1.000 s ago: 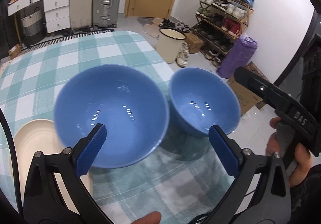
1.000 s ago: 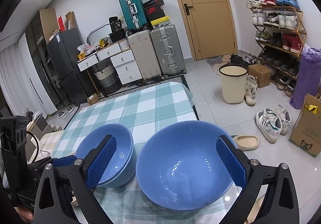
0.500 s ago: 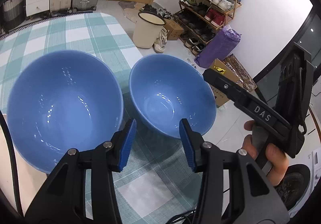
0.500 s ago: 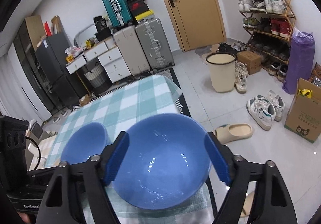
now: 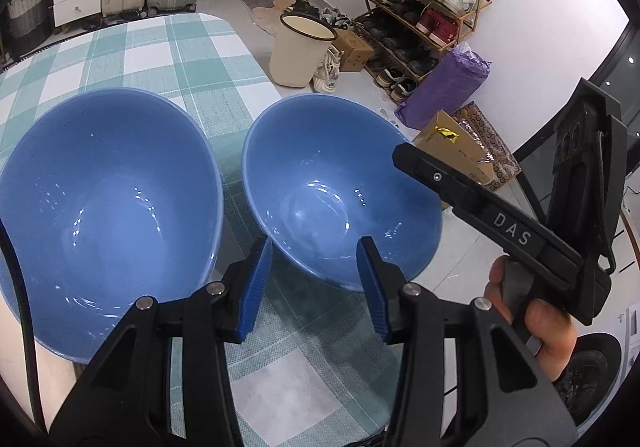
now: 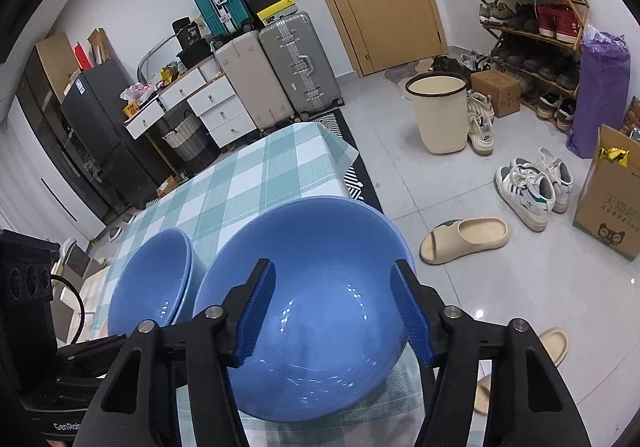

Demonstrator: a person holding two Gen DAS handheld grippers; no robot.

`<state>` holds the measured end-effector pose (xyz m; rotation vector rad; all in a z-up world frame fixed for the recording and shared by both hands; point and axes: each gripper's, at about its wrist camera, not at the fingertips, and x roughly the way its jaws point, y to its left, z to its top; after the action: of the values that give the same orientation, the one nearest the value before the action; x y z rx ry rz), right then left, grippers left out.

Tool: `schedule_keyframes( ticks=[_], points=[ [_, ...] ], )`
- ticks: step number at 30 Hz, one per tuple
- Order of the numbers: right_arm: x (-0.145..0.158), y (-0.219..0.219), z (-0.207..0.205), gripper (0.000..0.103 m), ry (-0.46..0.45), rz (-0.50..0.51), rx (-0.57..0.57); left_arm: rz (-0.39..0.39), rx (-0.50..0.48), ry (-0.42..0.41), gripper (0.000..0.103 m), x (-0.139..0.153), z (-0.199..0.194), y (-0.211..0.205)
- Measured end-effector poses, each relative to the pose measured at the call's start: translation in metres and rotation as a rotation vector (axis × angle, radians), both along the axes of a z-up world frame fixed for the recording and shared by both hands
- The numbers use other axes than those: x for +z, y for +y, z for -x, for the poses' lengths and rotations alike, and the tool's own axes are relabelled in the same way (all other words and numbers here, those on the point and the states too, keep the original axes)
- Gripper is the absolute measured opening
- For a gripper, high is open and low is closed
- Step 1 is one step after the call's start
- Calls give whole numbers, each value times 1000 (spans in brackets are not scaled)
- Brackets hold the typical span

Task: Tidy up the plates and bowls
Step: 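Close both grippers together on the light-blue bowl rim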

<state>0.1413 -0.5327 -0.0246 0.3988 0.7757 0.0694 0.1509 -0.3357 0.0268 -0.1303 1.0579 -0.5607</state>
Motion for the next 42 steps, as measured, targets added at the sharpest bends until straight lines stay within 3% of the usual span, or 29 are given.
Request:
schedule_keyframes(
  ticks=[13, 18, 25, 32, 35, 40, 42],
  points=[
    [-10, -3, -5, 27, 16, 14, -19, -45, 5, -14, 39, -7, -3, -7],
    [-8, 3, -5, 21, 3, 26, 2, -67, -4, -31, 27, -9, -3, -10],
    [-3, 5, -3, 21, -7, 56, -7, -86, 4, -29, 26, -10, -5, -9],
    [-2, -13, 1, 31, -12, 68, -85, -76, 15, -23, 29, -12, -9, -6],
    [-8, -16, -3, 32, 6, 37, -67, -89, 19, -30, 29, -12, -9, -8],
    [-6, -11, -1, 33, -2, 67, -76, -93, 20, -28, 29, -13, -10, -8],
    [-1, -14, 3, 45, -35, 50, -87, -93, 19, -28, 29, -13, -8, -8]
  ],
)
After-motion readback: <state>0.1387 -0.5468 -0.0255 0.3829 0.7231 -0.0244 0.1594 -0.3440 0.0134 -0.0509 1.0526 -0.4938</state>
